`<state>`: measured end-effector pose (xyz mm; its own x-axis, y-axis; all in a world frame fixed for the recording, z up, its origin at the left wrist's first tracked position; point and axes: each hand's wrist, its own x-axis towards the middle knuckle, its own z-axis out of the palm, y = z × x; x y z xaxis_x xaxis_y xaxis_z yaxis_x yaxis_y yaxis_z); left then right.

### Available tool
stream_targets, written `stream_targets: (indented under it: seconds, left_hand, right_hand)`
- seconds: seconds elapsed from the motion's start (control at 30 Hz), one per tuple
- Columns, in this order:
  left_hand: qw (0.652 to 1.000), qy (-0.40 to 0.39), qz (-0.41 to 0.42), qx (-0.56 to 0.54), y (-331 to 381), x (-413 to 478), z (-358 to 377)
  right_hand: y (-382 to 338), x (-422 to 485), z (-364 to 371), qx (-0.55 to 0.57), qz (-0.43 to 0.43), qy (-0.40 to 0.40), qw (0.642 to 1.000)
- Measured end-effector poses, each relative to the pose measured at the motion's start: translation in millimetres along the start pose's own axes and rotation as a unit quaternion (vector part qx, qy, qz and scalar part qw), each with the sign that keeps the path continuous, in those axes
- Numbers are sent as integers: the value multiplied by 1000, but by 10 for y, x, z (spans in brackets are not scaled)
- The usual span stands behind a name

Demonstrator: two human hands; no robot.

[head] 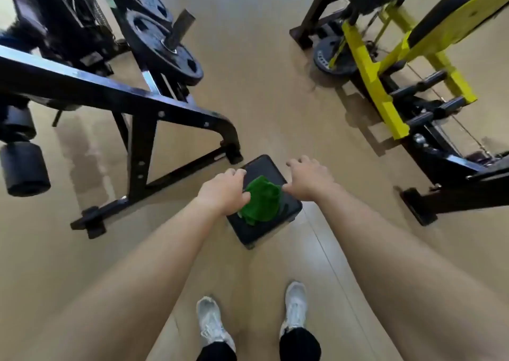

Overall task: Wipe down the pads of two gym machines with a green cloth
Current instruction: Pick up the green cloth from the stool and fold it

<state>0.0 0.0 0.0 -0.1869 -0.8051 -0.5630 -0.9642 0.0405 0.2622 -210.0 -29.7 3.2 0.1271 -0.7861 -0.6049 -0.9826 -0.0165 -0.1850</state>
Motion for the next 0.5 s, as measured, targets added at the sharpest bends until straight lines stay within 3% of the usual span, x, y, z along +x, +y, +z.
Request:
stream_targets:
  seconds: [0.17,0.33,0.43,0.5]
  left_hand:
    - [999,-27,-14,41,-220,399,815]
    - [997,58,41,28,-355,770,1529]
    - [997,41,9,-61,-370,900,1893]
    - [997,35,2,-61,-372,948,2079]
  right_hand:
    - [117,441,863,31,15,-48,998]
    - [228,903,1551,37,2,-66,997]
    - [261,1045,1886,32,-15,-29,999]
    - [241,1059,2062,-1,-25,10,1000]
